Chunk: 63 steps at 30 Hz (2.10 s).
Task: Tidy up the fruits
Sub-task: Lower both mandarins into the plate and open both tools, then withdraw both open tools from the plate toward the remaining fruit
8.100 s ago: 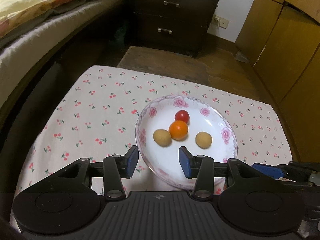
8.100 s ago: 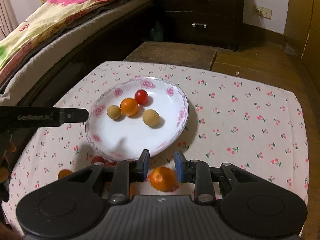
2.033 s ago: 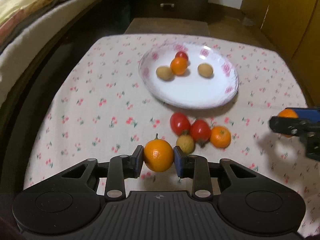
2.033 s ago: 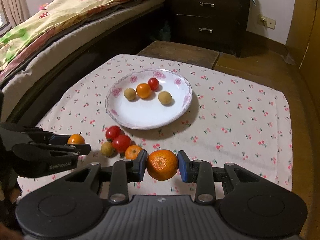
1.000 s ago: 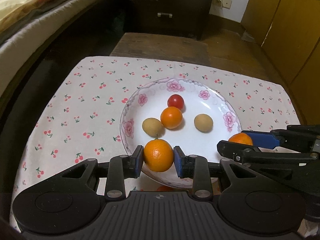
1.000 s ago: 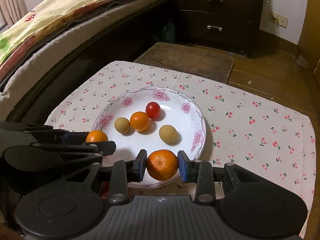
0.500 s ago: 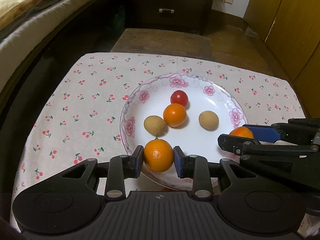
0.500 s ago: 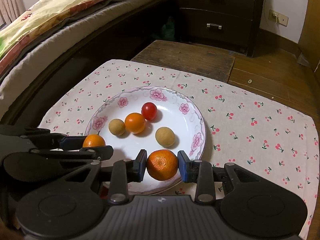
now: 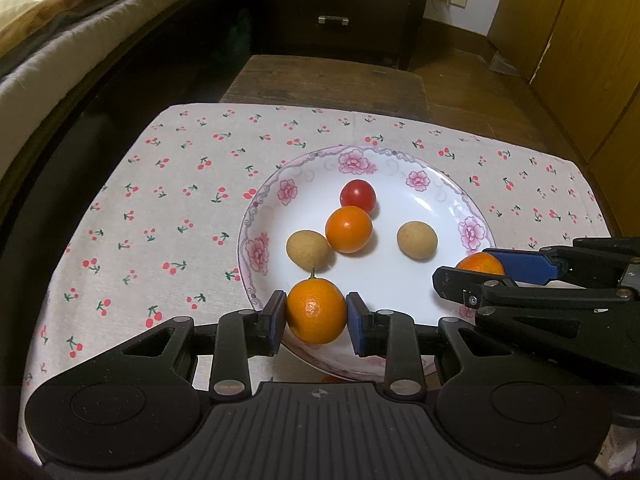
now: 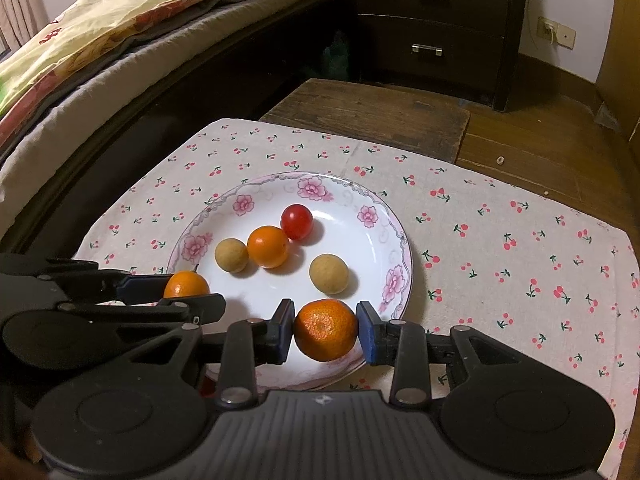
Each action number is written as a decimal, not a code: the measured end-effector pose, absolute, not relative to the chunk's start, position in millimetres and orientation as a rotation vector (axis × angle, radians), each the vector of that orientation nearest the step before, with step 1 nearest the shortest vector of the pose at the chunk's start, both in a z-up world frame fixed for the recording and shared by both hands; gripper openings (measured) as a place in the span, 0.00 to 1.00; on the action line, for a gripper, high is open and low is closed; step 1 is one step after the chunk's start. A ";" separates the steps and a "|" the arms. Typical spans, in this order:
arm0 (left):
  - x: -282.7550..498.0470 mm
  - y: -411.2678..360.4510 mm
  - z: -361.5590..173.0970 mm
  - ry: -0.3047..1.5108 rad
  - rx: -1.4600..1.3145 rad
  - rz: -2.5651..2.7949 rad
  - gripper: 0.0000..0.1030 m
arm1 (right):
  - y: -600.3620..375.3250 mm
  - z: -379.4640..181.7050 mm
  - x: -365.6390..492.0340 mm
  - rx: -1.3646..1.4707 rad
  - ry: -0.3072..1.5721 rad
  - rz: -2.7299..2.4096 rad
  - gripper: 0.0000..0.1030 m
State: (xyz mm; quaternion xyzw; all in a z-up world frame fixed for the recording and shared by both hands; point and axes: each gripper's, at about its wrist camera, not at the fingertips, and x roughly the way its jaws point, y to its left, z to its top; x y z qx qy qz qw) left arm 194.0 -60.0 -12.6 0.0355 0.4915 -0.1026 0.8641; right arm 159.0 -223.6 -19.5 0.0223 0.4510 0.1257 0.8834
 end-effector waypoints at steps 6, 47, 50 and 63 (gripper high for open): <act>193.5 -60.8 -12.8 1.028 0.080 -0.215 0.38 | -223.6 -20.0 158.9 0.046 0.940 0.262 0.35; 177.4 -59.5 7.6 0.965 0.095 -0.216 0.53 | -227.0 2.7 139.1 0.047 0.892 0.215 0.35; 172.9 -59.0 9.7 0.961 0.097 -0.216 0.53 | -226.3 5.3 134.1 0.043 0.890 0.215 0.35; 151.2 -54.1 14.5 0.949 0.106 -0.219 0.54 | -221.6 10.2 112.2 0.037 0.892 0.220 0.35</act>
